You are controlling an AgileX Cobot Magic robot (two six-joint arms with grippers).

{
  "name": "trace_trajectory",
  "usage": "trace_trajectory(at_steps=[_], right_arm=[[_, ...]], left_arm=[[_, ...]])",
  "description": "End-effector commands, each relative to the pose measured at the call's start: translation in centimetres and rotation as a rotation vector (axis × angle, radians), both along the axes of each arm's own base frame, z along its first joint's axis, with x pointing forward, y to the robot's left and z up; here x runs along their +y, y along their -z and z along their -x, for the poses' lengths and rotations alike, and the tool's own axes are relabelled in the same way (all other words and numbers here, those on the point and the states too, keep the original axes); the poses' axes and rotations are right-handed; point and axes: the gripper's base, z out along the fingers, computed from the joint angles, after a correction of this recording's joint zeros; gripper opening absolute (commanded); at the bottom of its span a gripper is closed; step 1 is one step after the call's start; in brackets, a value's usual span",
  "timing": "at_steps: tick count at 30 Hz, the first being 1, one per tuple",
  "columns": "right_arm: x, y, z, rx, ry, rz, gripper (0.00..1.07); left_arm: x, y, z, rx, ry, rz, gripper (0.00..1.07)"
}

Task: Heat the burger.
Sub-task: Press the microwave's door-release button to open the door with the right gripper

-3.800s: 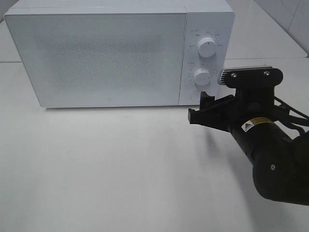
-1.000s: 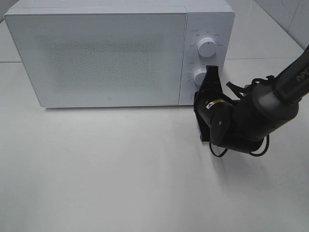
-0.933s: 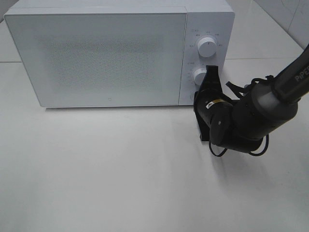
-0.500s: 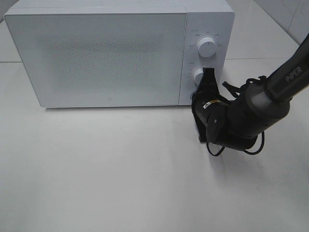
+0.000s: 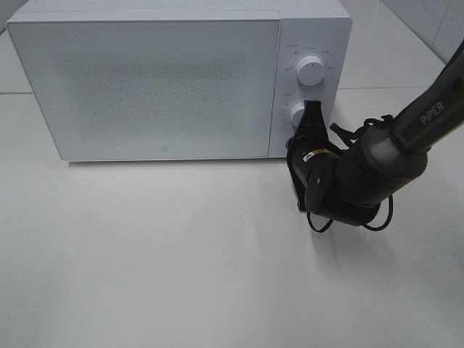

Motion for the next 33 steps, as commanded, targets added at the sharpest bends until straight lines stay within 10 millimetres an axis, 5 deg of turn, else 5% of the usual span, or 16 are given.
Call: trace_trajectory(at_steps=[1, 22, 33], right_arm=[[0.3, -2.7, -2.6, -0.242, 0.037, 0.006, 0.00], [0.6, -2.7, -3.6, -0.223, 0.020, 0.029, 0.00], [0.1, -2.9, -1.8, -0.096, -0.027, 0.040, 0.00]], left_arm=[[0.0, 0.0, 0.0, -0.009, -0.003, 0.004, 1.00], [0.0, 0.0, 0.0, -0.009, -0.003, 0.004, 1.00], [0.0, 0.0, 0.0, -0.009, -0.003, 0.004, 1.00]])
